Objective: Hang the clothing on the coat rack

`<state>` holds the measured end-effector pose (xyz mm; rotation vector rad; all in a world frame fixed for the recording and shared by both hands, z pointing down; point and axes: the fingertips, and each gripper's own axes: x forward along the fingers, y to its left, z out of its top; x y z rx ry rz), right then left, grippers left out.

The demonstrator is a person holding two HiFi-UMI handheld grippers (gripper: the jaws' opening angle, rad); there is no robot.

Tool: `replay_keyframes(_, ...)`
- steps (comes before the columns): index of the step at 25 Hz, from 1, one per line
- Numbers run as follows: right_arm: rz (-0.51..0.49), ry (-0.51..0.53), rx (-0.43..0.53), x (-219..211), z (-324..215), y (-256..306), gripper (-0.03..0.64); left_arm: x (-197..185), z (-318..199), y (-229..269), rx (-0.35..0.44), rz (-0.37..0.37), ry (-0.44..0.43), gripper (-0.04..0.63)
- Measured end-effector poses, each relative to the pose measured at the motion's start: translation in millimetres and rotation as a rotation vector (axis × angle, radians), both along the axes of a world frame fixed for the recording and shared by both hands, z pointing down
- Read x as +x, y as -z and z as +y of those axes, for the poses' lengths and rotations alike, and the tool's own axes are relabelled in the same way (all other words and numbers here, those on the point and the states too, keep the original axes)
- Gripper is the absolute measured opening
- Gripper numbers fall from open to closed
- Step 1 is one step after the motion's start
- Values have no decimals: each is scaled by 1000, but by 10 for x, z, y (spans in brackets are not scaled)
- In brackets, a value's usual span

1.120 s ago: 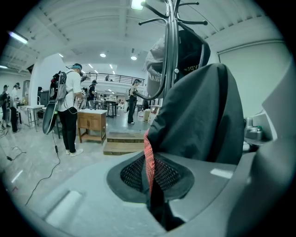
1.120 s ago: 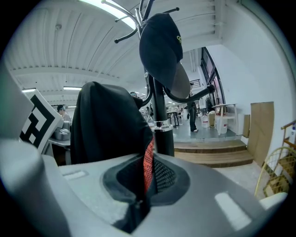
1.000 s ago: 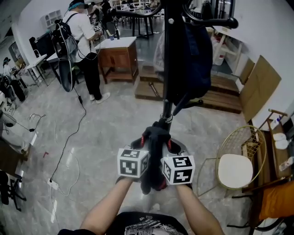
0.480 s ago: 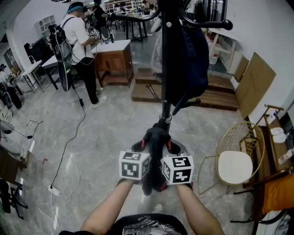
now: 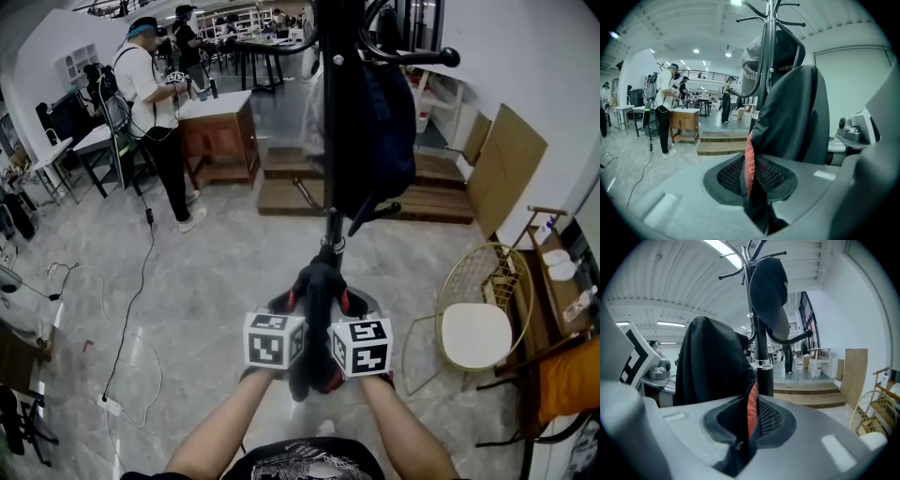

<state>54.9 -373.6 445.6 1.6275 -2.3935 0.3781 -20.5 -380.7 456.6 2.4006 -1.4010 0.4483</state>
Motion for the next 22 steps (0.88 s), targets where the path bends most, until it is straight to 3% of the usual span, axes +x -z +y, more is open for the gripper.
replay_keyframes(13,39,-39,3,14,175,-3,51,-59,126,56,20,3,-10,100)
replay_keyframes(22,42,-56,13,8,341,50,56,-82,272,106,22,-6,-30,101)
